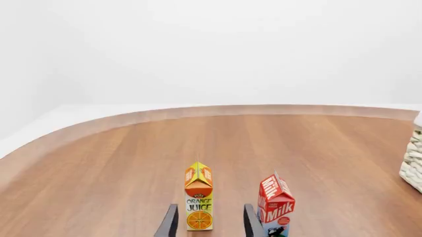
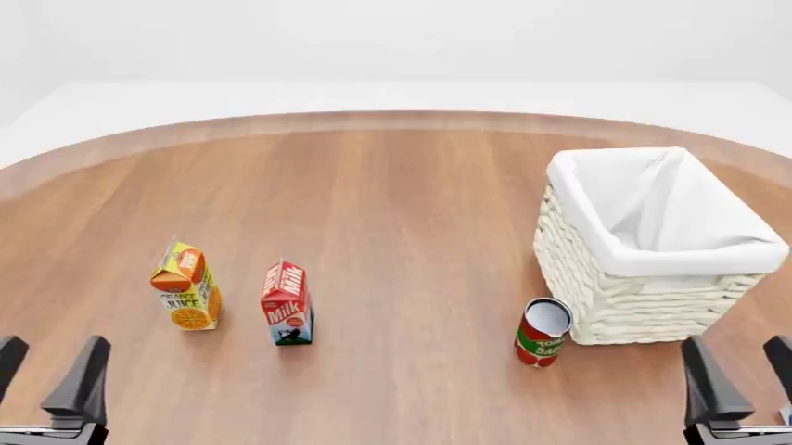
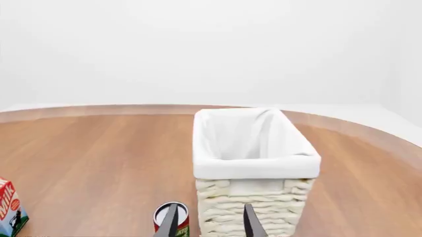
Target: Pick the milk and place it in the basket.
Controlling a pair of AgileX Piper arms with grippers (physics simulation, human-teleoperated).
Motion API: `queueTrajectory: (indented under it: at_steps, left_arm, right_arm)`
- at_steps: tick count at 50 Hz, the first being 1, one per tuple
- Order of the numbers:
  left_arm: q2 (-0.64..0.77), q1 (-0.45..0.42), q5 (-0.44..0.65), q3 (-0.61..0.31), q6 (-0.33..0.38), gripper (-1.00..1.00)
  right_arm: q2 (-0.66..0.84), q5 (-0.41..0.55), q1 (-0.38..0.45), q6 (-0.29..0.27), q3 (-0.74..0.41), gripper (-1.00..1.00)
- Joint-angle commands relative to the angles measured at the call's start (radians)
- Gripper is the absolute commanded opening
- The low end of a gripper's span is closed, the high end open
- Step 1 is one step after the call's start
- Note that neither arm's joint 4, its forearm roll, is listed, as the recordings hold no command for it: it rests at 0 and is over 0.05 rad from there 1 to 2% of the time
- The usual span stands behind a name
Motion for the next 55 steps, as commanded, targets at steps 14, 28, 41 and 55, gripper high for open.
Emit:
queueTrajectory:
  at_steps: [14, 28, 41, 55]
  left_arm:
    - [0.004, 0.0, -0.001, -0.003, 0.0, 1.0]
    - [0.004, 0.0, -0.001, -0.003, 0.0, 1.0]
    - [0.004, 0.0, -0.001, -0.003, 0.0, 1.0]
    - [0.004, 0.0, -0.001, -0.003, 0.0, 1.0]
  right_arm:
    - [0.055, -0.01, 0.059, -0.028, -0.015, 1.0]
    - [0.157, -0.009, 0.163, -0.08, -0.091, 1.0]
    - [0.429, -0.24, 0.273, -0.098, -0.09, 1.0]
    - [0.628, -0.346, 0.385, -0.117, -0.148, 1.0]
